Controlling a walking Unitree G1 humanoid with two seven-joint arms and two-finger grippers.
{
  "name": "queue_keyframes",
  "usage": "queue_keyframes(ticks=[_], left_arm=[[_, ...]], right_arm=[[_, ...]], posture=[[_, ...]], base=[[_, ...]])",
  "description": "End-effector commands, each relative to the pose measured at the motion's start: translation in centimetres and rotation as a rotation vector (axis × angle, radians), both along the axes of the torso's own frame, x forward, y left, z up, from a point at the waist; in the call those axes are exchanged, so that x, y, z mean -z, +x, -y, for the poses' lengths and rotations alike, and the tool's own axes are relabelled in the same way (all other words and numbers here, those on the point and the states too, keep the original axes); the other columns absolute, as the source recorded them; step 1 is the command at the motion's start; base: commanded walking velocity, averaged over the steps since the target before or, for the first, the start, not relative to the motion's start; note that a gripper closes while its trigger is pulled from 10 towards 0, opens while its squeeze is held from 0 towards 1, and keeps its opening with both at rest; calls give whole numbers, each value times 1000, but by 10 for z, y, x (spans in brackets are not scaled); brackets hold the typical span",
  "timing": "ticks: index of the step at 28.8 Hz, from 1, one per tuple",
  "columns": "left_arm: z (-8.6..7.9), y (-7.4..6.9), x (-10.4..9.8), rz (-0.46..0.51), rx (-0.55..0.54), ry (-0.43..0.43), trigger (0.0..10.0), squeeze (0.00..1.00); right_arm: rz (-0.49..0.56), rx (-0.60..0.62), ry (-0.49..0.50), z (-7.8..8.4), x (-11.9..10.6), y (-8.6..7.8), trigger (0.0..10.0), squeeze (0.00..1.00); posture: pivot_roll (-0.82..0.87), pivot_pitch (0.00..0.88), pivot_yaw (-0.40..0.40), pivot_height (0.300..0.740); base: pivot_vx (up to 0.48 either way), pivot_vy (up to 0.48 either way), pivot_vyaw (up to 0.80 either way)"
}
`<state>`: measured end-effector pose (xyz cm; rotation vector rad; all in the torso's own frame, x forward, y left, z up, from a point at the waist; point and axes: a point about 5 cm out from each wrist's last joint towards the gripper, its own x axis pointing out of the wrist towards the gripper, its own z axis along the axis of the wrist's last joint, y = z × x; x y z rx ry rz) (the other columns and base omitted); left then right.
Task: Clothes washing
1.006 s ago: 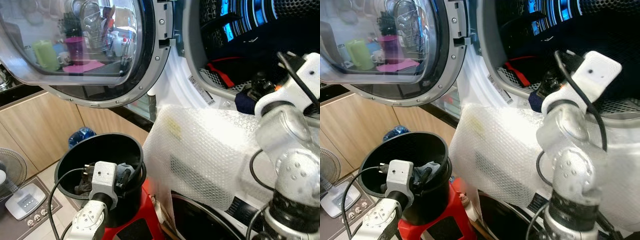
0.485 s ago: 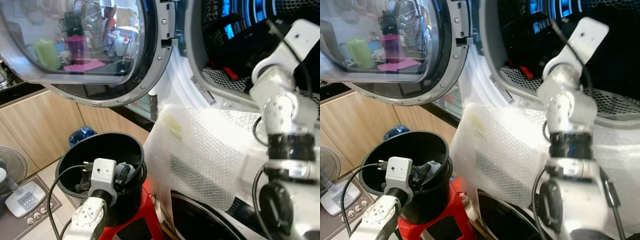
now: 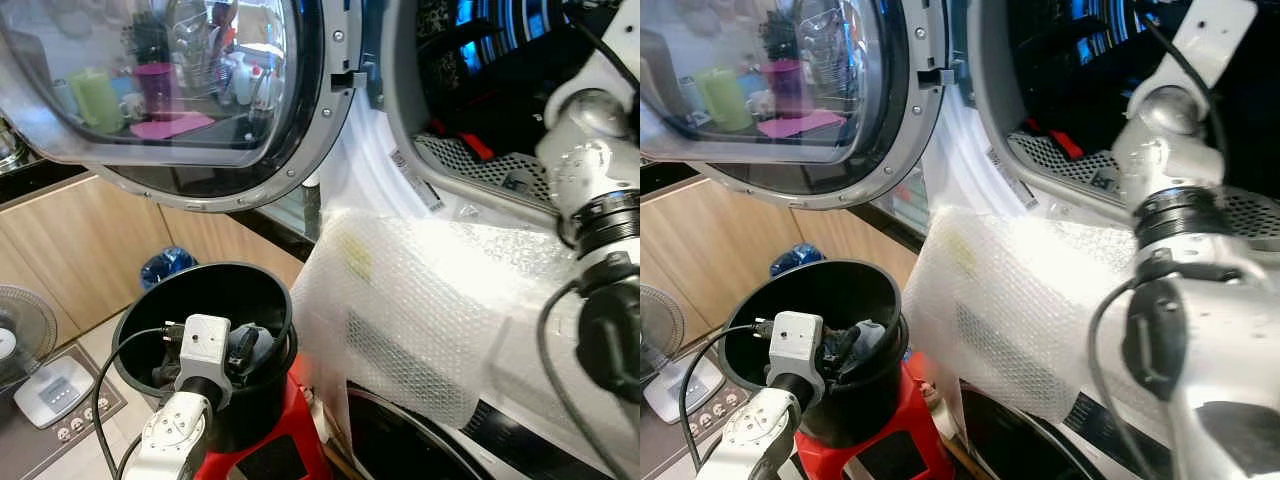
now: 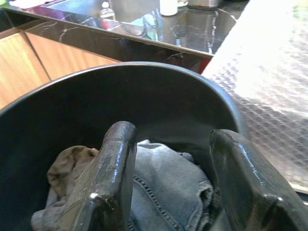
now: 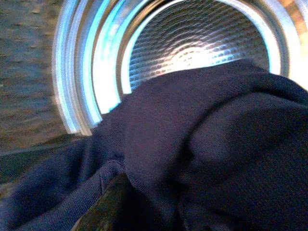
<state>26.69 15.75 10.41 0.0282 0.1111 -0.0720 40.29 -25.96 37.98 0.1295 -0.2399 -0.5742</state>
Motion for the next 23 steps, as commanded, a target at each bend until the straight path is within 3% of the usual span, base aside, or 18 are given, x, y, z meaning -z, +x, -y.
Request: queue_keyframes(ticks=[1,5,6,13,16,20,23], left_arm=[[-2,1,-3,5,-8,5,10000,0],[-2,1,-3,4,-11,5,10000,0],[-3,1,-3,4,-13,5,10000,0],[-4,2,-4,3,-11,8,10000,0],[-4,2,-4,2,-8,10,10000,0],[-4,3,-5,1,-6,12,10000,0],[-4,2,-5,1,-6,11,10000,0]], right_arm=[[9,63,-13,15,-8,-7,10000,0],[-12,116,-27,32,-5,-12,10000,0],[-44,161,-42,47,1,-17,10000,0],[-113,233,-19,69,26,-24,10000,0],[-119,214,-2,68,33,-22,10000,0],[-71,79,36,50,35,-12,10000,0],[-37,51,72,46,33,-10,10000,0]], posture=[[18,8,28,740],[19,12,27,740],[25,11,27,740],[26,13,36,740],[23,16,43,740],[22,18,51,740],[22,17,52,740]], base=[[0,0,0],[0,0,0],[0,0,0],[0,0,0],[0,0,0],[0,0,0],[0,0,0]])
